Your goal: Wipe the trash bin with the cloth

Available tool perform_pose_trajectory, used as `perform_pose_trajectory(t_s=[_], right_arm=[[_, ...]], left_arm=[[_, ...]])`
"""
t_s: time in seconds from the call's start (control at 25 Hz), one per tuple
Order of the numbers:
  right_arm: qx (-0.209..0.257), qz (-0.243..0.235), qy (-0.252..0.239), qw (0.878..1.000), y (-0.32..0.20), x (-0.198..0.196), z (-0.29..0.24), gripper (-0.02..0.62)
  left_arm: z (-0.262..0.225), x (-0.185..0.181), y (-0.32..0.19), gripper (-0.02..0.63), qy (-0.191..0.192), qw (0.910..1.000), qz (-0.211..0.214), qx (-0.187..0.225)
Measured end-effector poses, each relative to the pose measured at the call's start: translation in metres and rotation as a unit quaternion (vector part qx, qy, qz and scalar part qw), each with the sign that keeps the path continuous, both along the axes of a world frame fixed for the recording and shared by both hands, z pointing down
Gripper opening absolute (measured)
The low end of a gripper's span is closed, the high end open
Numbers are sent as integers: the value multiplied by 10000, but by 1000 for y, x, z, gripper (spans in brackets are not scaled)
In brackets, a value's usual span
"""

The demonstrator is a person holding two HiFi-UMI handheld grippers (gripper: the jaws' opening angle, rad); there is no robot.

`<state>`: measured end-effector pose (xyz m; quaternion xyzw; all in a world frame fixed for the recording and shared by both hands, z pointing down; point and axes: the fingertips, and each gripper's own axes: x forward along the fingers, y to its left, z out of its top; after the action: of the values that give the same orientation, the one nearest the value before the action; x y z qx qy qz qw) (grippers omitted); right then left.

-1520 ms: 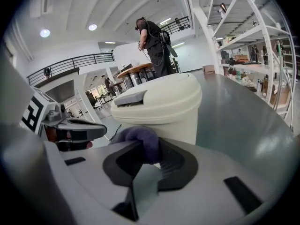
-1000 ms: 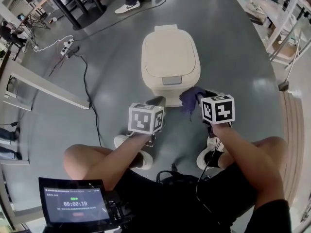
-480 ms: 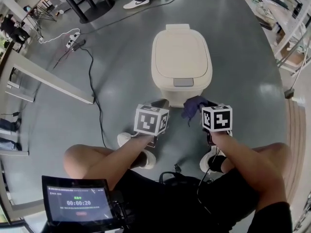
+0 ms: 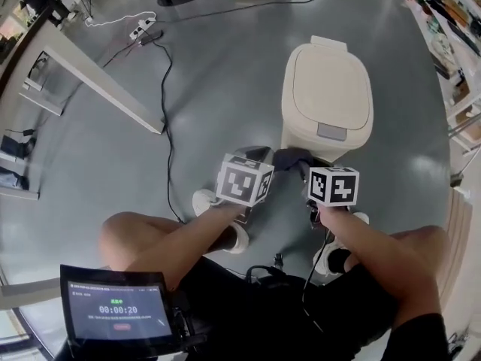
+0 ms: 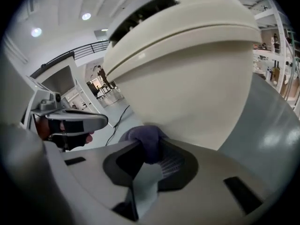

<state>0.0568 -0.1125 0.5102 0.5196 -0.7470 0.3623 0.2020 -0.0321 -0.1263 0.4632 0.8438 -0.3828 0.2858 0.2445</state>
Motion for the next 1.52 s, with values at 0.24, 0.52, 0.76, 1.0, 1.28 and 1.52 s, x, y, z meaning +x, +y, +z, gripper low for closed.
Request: perform_pose_trajectory(t_s=[0.24, 0.52, 0.76, 1.0, 1.28, 1.52], right_arm=[[-43, -128, 102, 9999, -3, -5, 19, 66], [-162, -160, 117, 9997, 0, 4, 31, 66], [-459, -98, 378, 9982, 4, 17, 44, 66], [-687, 100, 513, 9963, 13, 56, 54, 66], [-668, 483, 585, 9949, 25, 108, 64, 66], [-583, 909, 627, 9922, 27, 147, 64, 66]], left_arm=[[11, -8, 8, -3, 69, 9998, -144, -76], [13, -1, 11, -3, 111, 9999, -28, -42], [11, 6, 13, -3, -8, 9999, 141, 10], [18, 19, 18, -3, -154, 9994, 305, -104], [41, 40, 26, -3, -359, 9978, 485, -265], [47, 61, 27, -3, -453, 9964, 662, -271]])
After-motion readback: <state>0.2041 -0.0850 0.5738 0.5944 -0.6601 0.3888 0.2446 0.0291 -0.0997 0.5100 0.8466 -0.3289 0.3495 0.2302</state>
